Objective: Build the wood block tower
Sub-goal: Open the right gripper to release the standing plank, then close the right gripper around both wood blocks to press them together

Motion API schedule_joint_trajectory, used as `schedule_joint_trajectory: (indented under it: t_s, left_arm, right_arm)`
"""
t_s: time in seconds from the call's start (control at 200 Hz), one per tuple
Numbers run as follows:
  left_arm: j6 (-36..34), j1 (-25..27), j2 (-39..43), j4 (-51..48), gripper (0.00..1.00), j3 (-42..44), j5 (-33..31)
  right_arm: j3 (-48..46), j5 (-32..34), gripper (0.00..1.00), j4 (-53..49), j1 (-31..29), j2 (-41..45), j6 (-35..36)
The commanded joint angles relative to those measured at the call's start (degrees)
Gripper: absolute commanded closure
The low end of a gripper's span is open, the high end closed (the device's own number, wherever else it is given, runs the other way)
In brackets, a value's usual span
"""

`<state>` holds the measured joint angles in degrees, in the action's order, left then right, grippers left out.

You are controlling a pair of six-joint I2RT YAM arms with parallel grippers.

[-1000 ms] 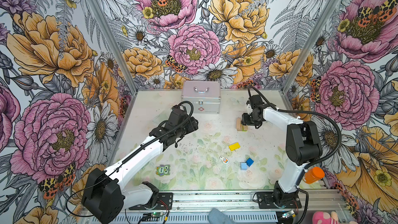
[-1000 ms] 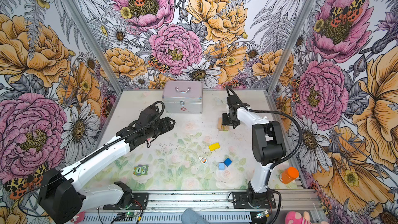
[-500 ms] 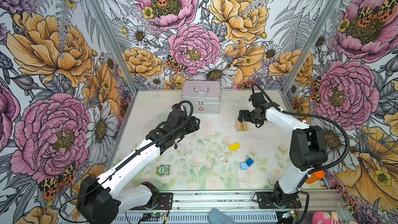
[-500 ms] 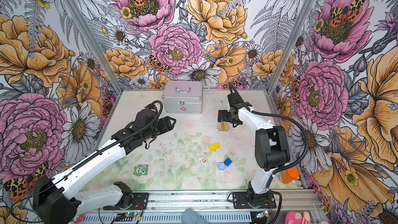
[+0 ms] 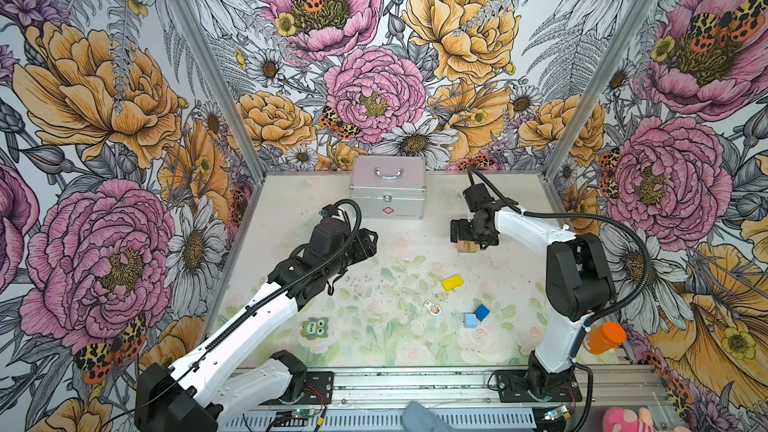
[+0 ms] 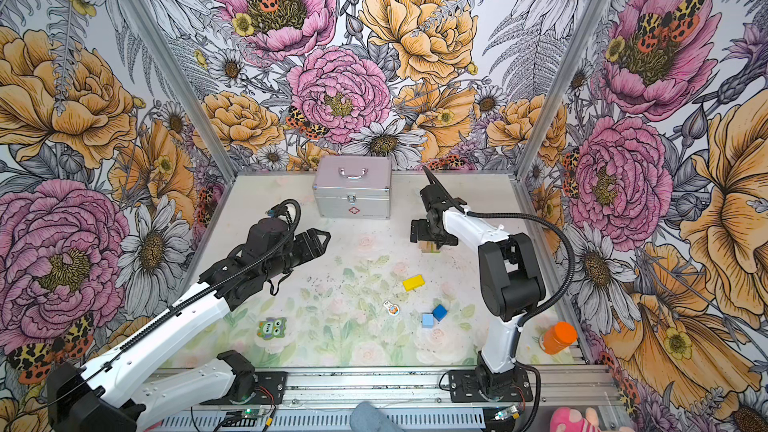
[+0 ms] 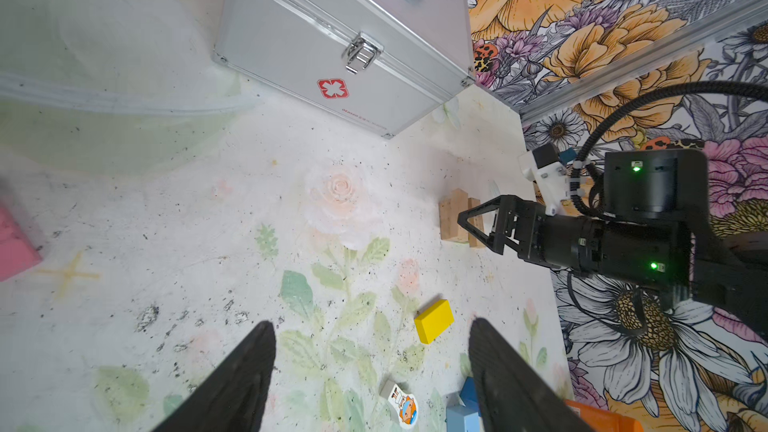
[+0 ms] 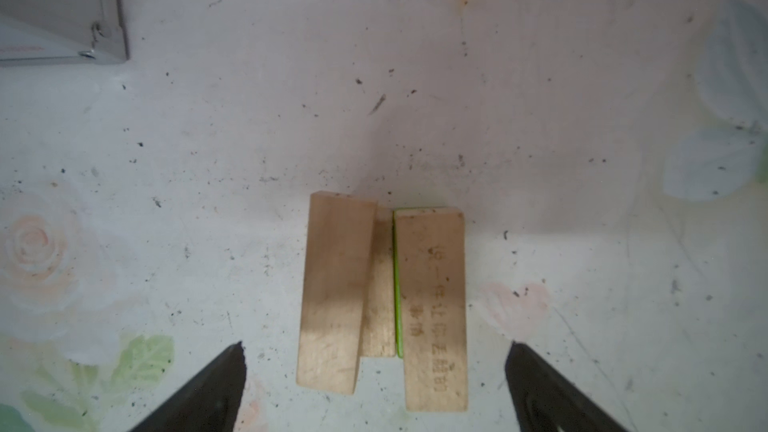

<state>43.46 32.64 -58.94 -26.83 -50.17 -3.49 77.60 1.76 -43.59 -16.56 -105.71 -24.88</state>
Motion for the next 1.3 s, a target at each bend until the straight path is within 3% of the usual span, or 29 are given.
schedule_joint_trajectory:
  t_s: [0.0,0.49,0.735,1.04,1.296]
  left_arm:
    - [-1.0,-1.0,1.4,-0.6,0.25,0.7,-0.7]
    - [-1.7,-4.4,1.0,0.1,0.24,1.7,1.7]
    - [-2.1,-5.4,0.9,0.4,0.24,2.0,2.4]
    - [-2.1,-6.0,0.8,0.5,0.24,2.0,3.1]
    - [-1.8,-6.1,1.6,0.4,0.24,2.4,3.1]
  right_arm:
    - [2.4,2.8,0.01,-0.8,0.2,-1.3,-1.3]
    - [6.2,2.2,0.03,-2.1,-0.1,-6.2,-2.0]
    - [6.8,2.9,0.14,-3.5,-0.1,-7.4,-1.8]
    - [7.2,3.3,0.37,-4.0,0.0,-7.2,-1.3]
    - [7.5,3.2,0.41,-4.1,0.1,-7.3,-0.3]
